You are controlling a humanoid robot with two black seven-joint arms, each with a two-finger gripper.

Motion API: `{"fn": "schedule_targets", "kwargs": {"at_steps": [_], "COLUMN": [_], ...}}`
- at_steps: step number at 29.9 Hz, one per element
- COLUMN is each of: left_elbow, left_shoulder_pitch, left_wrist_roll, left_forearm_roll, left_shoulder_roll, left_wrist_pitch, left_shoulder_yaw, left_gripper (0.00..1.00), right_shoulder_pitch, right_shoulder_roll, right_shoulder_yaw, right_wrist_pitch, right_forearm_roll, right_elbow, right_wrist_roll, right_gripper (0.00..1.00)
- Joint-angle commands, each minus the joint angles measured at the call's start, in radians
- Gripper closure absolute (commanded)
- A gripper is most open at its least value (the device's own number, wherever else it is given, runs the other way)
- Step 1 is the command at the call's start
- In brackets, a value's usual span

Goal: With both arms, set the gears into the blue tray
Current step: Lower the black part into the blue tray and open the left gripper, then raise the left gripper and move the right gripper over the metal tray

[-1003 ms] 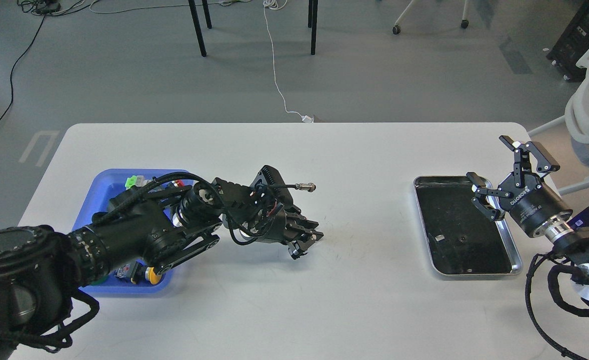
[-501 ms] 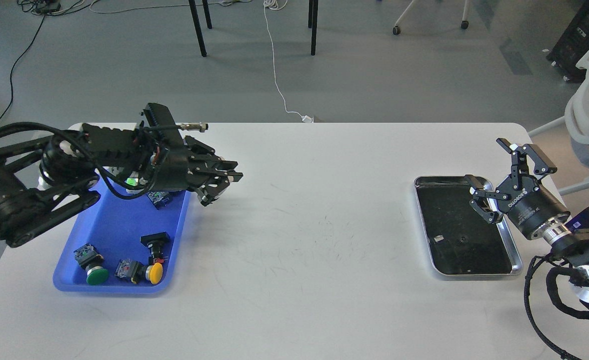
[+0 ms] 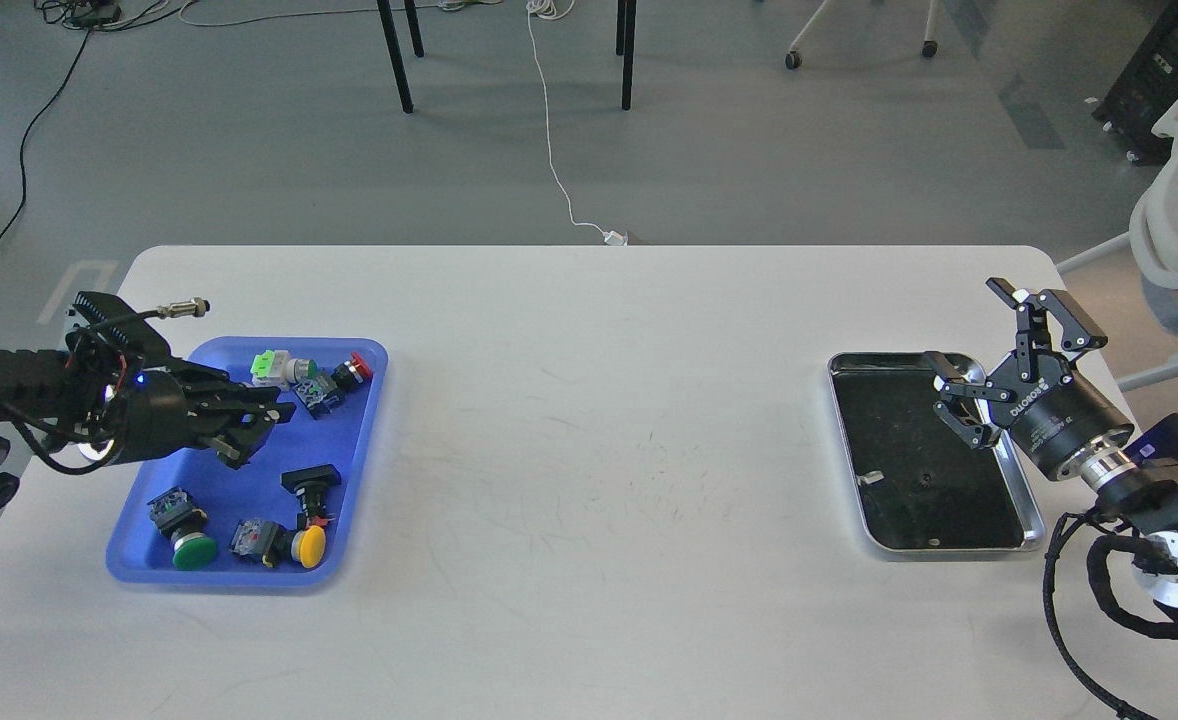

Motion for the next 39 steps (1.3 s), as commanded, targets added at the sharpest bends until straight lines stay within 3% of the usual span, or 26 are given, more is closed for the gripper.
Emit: {"fn": "schedule_targets", "kwargs": {"at_steps": [1, 12, 18, 20, 22, 24, 30, 39], "left_elbow": [0.049, 0.159, 0.159, 0.159, 0.159, 0.159, 0.123, -0.187], "left_shoulder_pitch": [0.030, 0.095, 0.095, 0.095, 0.095, 0.095, 0.073, 0.010], "left_wrist_roll": [0.000, 0.000, 0.000, 0.000, 0.000, 0.000, 0.000, 0.000], "left_forearm_roll": [-0.001, -0.003, -0.003, -0.003, -0.003, -0.003, -0.013, -0.534], "left_shoulder_roll": [-0.001, -0.012, -0.014, -0.014, -0.014, -0.014, -0.003, 0.019], "left_wrist_pitch": [0.025, 0.071, 0.079, 0.085, 0.090, 0.102, 0.157, 0.150], "left_shoulder_yaw": [0.002, 0.008, 0.007, 0.007, 0.005, 0.004, -0.019, -0.154], "left_gripper": [0.82, 0.80, 0.69, 0.59, 0.31, 0.12, 0.08, 0.04], "right_shoulder_pitch": [0.000, 0.000, 0.000, 0.000, 0.000, 0.000, 0.000, 0.000], "right_shoulder_roll": [0.002, 0.002, 0.002, 0.002, 0.002, 0.002, 0.000, -0.005], "right_shoulder_yaw": [0.000, 0.000, 0.000, 0.000, 0.000, 0.002, 0.008, 0.008], "right_wrist_pitch": [0.000, 0.000, 0.000, 0.000, 0.000, 0.000, 0.000, 0.002], "right_forearm_roll": [0.000, -0.002, -0.002, -0.002, -0.002, -0.002, -0.002, -0.002], "right_elbow": [0.000, 0.000, 0.000, 0.000, 0.000, 0.001, 0.001, 0.004], "right_wrist_roll": [0.000, 0.000, 0.000, 0.000, 0.000, 0.000, 0.000, 0.000], "right_gripper": [0.01, 0.01, 0.01, 0.01, 0.01, 0.01, 0.01, 0.01]}}
